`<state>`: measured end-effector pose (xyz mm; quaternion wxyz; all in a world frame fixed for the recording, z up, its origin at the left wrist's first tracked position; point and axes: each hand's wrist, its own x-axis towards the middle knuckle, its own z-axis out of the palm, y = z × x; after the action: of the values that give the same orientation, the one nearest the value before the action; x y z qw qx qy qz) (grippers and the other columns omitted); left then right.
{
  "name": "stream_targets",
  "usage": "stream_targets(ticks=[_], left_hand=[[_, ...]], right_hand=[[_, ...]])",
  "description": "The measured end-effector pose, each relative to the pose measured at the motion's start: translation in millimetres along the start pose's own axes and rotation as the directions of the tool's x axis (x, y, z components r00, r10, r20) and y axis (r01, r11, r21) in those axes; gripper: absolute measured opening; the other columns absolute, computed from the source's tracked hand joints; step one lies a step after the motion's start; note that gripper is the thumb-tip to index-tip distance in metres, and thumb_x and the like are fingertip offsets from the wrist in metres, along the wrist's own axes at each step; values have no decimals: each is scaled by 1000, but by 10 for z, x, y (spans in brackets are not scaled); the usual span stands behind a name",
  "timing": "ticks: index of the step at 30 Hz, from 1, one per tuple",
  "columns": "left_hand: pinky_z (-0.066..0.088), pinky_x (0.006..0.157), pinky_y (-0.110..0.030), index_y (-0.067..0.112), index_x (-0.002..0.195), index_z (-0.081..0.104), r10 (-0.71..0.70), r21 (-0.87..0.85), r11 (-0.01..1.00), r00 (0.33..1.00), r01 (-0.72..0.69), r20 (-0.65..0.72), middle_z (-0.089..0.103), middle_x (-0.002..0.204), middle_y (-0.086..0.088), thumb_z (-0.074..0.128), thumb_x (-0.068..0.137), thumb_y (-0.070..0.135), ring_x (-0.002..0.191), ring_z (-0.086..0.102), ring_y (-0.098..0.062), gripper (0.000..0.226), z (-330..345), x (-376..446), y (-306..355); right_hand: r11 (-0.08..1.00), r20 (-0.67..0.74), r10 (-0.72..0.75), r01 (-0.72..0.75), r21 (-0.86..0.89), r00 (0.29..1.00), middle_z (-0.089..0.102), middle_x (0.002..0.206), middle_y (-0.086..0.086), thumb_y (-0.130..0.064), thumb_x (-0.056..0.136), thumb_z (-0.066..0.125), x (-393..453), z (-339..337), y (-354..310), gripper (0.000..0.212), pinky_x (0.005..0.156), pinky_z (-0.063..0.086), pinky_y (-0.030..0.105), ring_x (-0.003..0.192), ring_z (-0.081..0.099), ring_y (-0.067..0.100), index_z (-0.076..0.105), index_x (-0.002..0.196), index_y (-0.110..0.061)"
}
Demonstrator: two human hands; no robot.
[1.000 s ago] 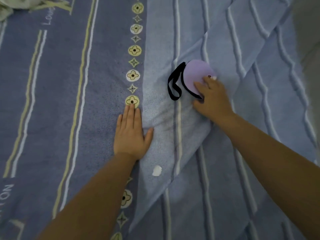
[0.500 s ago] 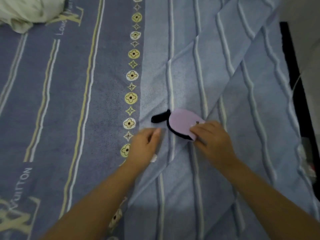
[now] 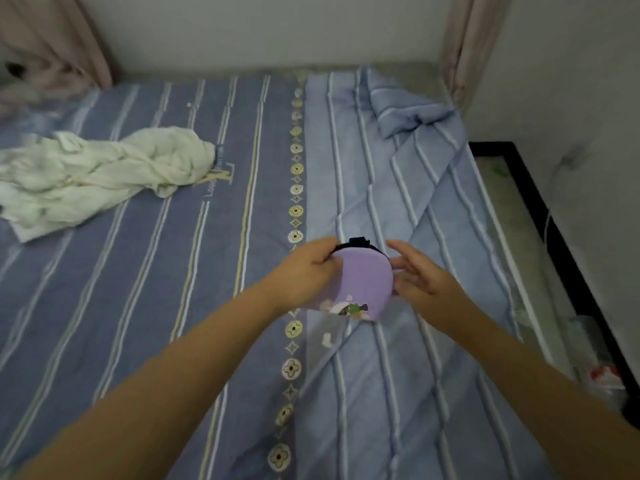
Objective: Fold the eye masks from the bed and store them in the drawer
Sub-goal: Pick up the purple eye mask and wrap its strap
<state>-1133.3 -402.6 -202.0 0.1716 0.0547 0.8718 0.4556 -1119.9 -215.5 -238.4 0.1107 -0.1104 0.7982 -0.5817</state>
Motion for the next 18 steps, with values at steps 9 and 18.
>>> stream_targets(ticks=[9, 18], left_hand=[[33, 55, 1, 4, 91, 63, 440, 255, 893, 837, -370, -325, 53, 70, 6, 53, 88, 8, 63, 44, -8, 11, -1037, -878, 1592], [31, 51, -11, 4, 85, 71, 757, 705, 543, 629, -456, -176, 72, 73, -18, 70, 75, 11, 61, 54, -19, 12, -1399, -1567, 2307]], right_hand=[[967, -196, -204, 228, 111, 959, 60, 72, -1, 11, 89, 38, -233, -444, -2008, 41, 54, 49, 8, 54, 57, -3, 46, 123, -10], [714, 228, -493, 540, -446, 839, 64, 93, 6, 1, 79, 58, -501, -605, -3059, 22, 70, 41, 9, 89, 57, 19, 63, 90, -17]])
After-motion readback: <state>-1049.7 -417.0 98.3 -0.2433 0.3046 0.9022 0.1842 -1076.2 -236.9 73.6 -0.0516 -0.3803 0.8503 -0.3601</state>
